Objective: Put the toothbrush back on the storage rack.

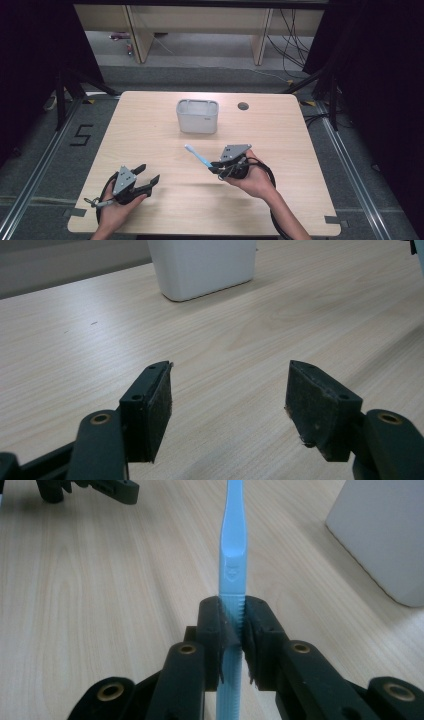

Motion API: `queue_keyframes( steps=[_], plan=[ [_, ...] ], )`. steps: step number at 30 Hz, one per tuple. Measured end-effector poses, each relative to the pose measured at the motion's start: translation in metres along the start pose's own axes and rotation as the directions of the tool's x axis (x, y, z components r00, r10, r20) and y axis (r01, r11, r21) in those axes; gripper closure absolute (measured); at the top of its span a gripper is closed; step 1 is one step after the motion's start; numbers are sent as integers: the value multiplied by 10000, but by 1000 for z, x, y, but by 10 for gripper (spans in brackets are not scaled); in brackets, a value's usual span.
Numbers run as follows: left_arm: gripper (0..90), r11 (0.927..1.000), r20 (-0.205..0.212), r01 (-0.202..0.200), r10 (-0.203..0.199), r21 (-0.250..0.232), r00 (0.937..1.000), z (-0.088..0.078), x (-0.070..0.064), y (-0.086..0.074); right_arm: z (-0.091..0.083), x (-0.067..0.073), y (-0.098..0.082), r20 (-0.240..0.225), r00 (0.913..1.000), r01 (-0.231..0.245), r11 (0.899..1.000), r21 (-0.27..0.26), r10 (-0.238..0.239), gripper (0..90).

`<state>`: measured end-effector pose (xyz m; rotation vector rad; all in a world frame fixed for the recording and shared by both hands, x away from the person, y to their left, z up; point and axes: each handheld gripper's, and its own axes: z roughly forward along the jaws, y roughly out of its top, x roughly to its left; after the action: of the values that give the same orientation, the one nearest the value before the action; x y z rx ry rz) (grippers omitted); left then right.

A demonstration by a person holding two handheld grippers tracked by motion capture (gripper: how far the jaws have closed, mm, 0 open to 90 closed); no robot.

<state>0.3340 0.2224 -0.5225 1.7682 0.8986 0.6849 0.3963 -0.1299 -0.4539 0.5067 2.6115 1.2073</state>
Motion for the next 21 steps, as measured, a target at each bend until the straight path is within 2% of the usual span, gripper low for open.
queue_keyframes(
  steps=[6,16,20,21],
  plan=[
    [345,10000,1,21,-21,-19,10000,0,0,0,-1,-2,0,-1,9999,-114,9980,-616,114,789],
    [344,10000,9,28,-28,-21,10000,0,0,0,-2,-3,1,66,9994,-325,9945,-999,334,789],
    [345,10000,9,33,-33,-24,10000,0,0,0,-3,-4,-1,93,9988,-457,9900,-1332,473,789],
    [344,10000,9,33,-33,-24,10000,0,0,0,-3,-4,-1,147,9979,-604,9878,-1439,631,789]
  ],
)
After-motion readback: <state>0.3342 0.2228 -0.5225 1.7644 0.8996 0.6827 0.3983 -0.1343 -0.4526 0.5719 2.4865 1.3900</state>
